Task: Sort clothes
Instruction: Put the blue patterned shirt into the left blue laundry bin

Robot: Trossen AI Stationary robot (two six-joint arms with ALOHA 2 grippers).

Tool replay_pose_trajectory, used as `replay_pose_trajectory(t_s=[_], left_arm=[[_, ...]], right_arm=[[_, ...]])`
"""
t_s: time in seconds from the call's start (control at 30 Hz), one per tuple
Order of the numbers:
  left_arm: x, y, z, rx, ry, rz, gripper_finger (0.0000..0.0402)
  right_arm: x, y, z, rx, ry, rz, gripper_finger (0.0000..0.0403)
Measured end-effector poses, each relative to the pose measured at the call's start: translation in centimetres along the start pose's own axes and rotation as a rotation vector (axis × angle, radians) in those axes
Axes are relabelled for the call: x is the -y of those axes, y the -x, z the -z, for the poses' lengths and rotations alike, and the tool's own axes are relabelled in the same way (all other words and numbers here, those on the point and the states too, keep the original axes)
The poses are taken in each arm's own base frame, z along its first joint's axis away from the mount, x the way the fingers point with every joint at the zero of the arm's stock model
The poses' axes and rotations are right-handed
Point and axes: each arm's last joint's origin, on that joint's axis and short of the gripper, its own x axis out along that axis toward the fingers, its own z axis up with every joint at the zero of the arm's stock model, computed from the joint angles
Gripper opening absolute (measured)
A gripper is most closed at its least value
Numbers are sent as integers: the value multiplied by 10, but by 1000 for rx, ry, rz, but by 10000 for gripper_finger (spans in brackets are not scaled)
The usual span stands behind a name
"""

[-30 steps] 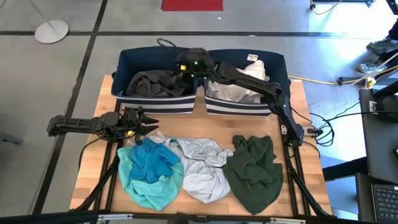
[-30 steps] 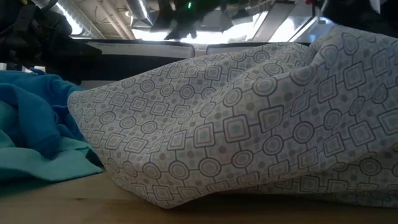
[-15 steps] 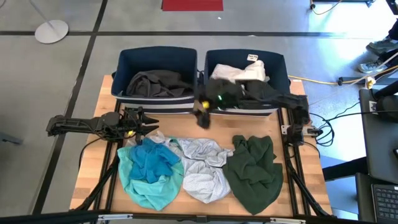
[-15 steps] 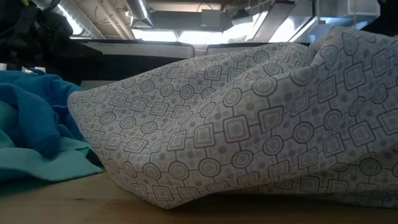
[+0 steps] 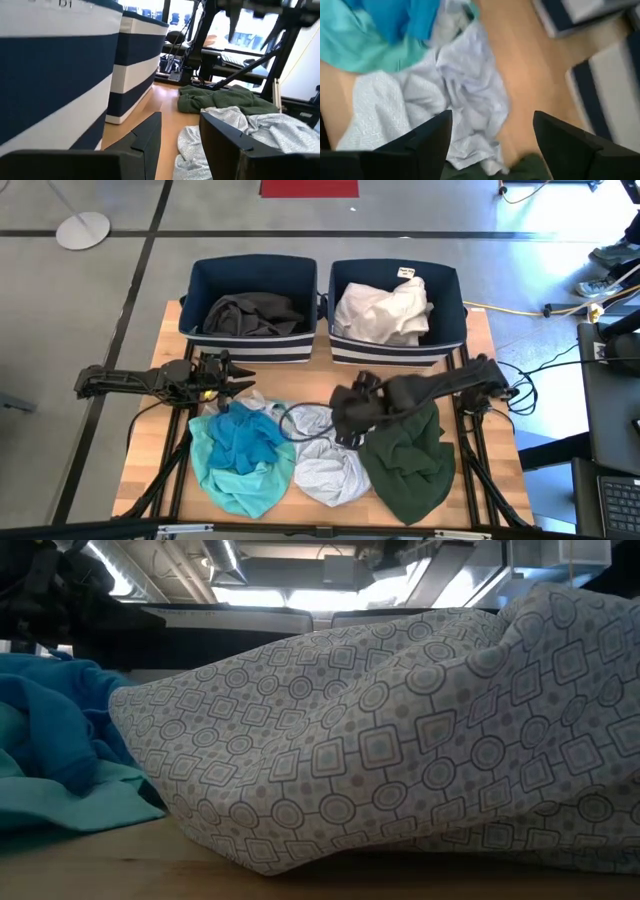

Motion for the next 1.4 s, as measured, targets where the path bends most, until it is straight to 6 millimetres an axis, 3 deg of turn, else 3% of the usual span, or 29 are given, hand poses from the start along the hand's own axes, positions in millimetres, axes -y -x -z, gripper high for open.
replay_pose_trajectory(t_s=[0.2, 0.33, 0.5, 0.8, 1.1, 1.23, 1.4], left_arm=[[0, 0, 0, 2, -5, -10, 125], [-1, 0, 0, 1, -24, -37, 125], [-2, 0, 1, -2, -7, -65, 125], [-2, 0, 2, -13, -5, -66, 125], [-2, 0, 2, -17, -7, -66, 125], [-2, -1, 3, -25, 15, -67, 125], [-2, -1, 3, -30, 25, -68, 125]], right_arm=[[-23, -63, 21, -54, 11, -174, 277], [-30, -92, 32, -55, 40, -294, 277], [-41, -97, 28, -2, 23, -461, 277], [-45, -95, 25, -42, -273, -506, 277], [-91, -101, 64, 96, 56, -339, 277], [-106, -123, 80, 81, 98, -285, 277], [-108, -156, 95, 84, 161, -91, 277]])
